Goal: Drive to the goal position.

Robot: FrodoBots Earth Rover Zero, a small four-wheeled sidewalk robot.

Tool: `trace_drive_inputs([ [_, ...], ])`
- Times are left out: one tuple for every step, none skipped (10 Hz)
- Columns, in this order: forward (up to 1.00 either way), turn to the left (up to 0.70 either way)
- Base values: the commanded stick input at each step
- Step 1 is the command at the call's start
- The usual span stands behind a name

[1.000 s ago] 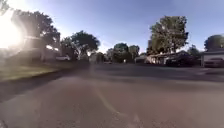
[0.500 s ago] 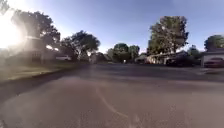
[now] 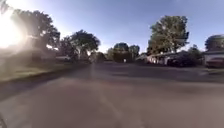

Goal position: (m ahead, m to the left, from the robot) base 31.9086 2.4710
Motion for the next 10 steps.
trace_drive_inputs([
  [1.00, 0.00],
  [1.00, 0.02],
  [1.00, 0.02],
  [1.00, 0.00],
  [1.00, 0.02],
  [1.00, 0.01],
  [1.00, 0.00],
  [1.00, 0.40],
  [1.00, 0.02],
  [1.00, 0.02],
])
